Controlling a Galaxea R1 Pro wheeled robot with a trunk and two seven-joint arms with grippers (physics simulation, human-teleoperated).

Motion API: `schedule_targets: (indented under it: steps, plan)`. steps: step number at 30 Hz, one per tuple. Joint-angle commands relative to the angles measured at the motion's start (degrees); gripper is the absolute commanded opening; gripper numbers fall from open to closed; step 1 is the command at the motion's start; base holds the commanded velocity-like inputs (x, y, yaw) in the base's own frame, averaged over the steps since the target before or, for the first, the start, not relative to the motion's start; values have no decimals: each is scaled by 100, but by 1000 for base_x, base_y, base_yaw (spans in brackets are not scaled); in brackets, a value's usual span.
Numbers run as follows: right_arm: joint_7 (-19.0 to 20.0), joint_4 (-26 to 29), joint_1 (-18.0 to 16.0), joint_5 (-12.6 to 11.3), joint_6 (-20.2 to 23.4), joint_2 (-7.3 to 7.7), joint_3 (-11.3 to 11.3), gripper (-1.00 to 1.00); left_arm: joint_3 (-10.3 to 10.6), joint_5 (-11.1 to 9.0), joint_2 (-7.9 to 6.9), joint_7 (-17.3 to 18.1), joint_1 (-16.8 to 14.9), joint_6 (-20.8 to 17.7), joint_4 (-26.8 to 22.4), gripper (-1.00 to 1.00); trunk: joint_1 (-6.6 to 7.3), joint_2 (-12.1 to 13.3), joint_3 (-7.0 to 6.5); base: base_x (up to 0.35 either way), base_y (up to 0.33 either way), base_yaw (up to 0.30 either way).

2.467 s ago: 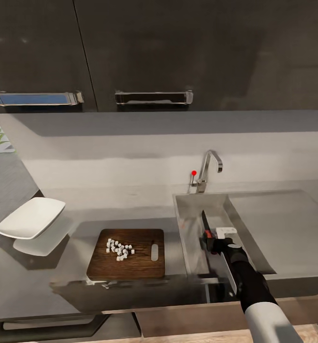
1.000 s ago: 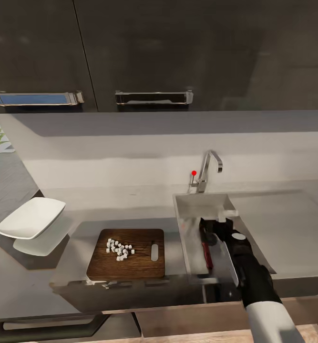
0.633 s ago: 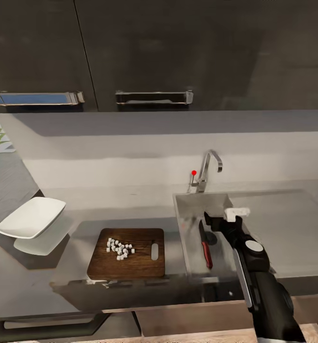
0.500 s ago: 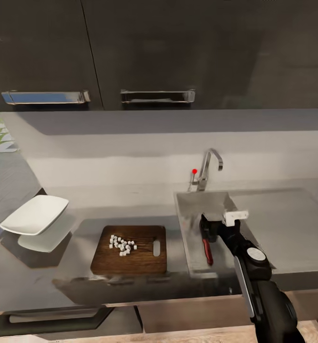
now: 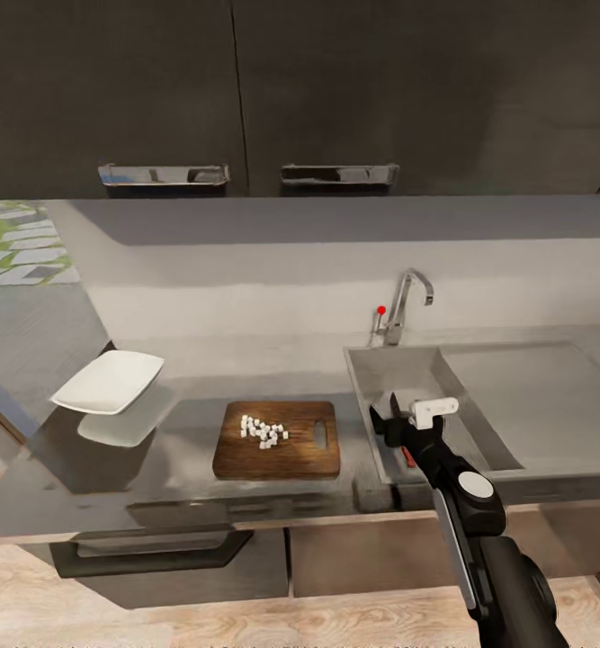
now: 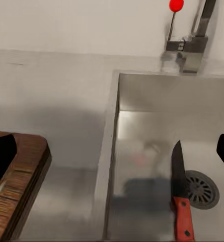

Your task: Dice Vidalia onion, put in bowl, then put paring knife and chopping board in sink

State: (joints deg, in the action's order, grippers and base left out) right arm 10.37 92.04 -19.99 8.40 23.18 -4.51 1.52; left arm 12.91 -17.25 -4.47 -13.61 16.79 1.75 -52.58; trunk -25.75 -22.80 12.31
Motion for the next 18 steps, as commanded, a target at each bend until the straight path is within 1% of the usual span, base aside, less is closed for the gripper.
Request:
schedule_targets:
  steps: [1,3,5,9,12,18]
  plan:
    - [54,3,-4,58,33,-7,15,100,36,-60,-10,-48,-1,18,-6,100,-3,-12,10,-28,267,0]
    - [53,-6,-4,57,36,-6,15,100,36,-60,-10,-46,0,18,-6,100,-3,-12,10,-12,283,0]
    - [53,-17,-4,57,43,-6,16,100,36,-60,-10,-48,0,18,-6,100,-3,-12,10,-4,164,0]
    - [53,-210,-4,56,42,-6,21,100,36,-60,-10,-46,0,18,-6,100,-3,-12,10,-1,36,0]
    - [39,-485,-4,63,38,-1,28,100,36,-60,-10,-45,-2,18,2,100,-3,-12,10,0,126,0]
    - [28,-593,-4,65,46,-6,38,100,36,-60,-10,-48,-2,18,-4,100,-3,-12,10,3,52,0]
